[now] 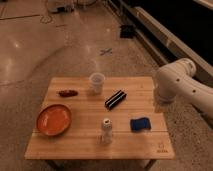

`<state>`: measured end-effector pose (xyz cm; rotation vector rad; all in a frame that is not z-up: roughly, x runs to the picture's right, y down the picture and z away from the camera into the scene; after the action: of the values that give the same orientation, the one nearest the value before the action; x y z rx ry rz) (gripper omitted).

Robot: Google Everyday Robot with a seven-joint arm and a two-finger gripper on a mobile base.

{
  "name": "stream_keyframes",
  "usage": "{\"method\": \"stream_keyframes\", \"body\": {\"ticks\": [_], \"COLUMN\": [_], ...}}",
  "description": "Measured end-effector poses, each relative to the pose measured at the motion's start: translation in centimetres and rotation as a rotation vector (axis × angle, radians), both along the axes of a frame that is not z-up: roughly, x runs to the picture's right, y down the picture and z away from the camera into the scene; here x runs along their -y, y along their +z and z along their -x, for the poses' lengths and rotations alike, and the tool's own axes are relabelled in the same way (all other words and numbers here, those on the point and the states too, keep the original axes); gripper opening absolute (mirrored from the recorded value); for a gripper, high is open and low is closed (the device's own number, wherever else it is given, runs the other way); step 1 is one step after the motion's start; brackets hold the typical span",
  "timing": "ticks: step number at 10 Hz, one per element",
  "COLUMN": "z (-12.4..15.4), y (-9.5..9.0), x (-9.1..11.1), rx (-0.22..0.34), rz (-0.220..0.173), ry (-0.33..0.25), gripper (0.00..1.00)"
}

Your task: Move the arm in a circular motion

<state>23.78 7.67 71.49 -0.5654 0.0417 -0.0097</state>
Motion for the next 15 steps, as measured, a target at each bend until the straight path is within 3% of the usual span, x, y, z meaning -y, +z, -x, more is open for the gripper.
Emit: {"method": "stream_keyframes", "body": {"ticks": [4, 9, 11, 13, 14, 15], "z": [-1.4, 0.8, 1.3, 3.2, 4.4, 4.2], "y": [-2.0, 1.5, 1.7, 2.4, 3.6, 3.9], "x": [1.1, 3.9, 4.5, 6.3, 7.5, 7.9], "rx": [-0.005, -0.002, 0.036, 0.032, 0.037, 0.033], "rz": [0.006, 0.004, 0.008, 0.015, 0.019, 0.024], "ry": [0.005, -0.005, -0.072, -0.059, -0.059, -0.06], "gripper": [0.41, 0.41, 0.41, 0.41, 0.41, 0.41]}}
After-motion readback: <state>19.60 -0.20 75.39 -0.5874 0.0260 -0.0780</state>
